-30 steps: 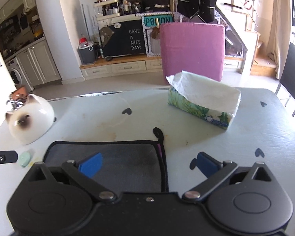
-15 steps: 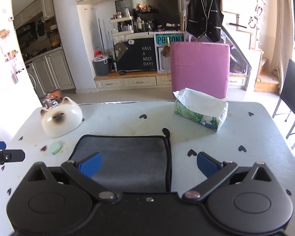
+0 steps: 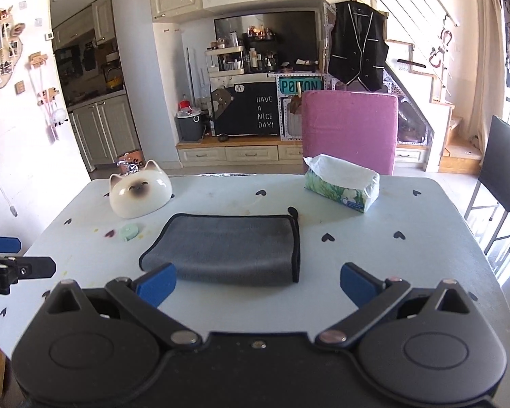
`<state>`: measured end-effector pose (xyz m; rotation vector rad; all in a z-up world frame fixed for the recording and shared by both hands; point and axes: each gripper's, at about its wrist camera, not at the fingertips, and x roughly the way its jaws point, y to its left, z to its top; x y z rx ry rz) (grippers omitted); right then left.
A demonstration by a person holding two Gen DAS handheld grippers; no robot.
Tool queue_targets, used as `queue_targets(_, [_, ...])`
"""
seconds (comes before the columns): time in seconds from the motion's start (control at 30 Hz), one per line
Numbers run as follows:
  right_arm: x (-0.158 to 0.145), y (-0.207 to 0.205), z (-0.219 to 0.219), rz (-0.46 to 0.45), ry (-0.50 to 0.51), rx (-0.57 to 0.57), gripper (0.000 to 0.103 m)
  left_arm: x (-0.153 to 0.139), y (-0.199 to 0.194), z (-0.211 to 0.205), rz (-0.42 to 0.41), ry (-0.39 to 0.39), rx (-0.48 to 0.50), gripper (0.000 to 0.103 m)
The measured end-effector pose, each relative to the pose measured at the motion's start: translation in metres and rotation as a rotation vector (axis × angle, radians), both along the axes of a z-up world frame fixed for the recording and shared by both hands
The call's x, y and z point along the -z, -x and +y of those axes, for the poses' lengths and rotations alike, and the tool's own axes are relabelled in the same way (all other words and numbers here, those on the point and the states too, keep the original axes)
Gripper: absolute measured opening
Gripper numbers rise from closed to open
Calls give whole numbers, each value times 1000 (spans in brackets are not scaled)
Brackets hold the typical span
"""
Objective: Fold towel
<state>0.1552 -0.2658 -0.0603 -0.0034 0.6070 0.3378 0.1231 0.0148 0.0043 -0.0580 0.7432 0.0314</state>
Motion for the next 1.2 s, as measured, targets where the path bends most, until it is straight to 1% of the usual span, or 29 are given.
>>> queue_targets(0.17, [0,31,-7,-8,-4,6,103,6,26,-7,1,3,-11,103])
queue_targets(0.4, [2,63,-14,-19,-11,-4,103,13,56,-11,11,19,-17,103])
queue_targets(0.67, [5,98,-17,-46,-9,-18,103,7,90,-18,-26,6,4,103])
queue_targets(1.0, [12,138,-16,-56,-7,-34,103,12,117,-21,-27,4,19,103])
queue_targets(1.2, [12,154,-21,-68,-7,-30,103,15,127,-20,-31,8,22,103])
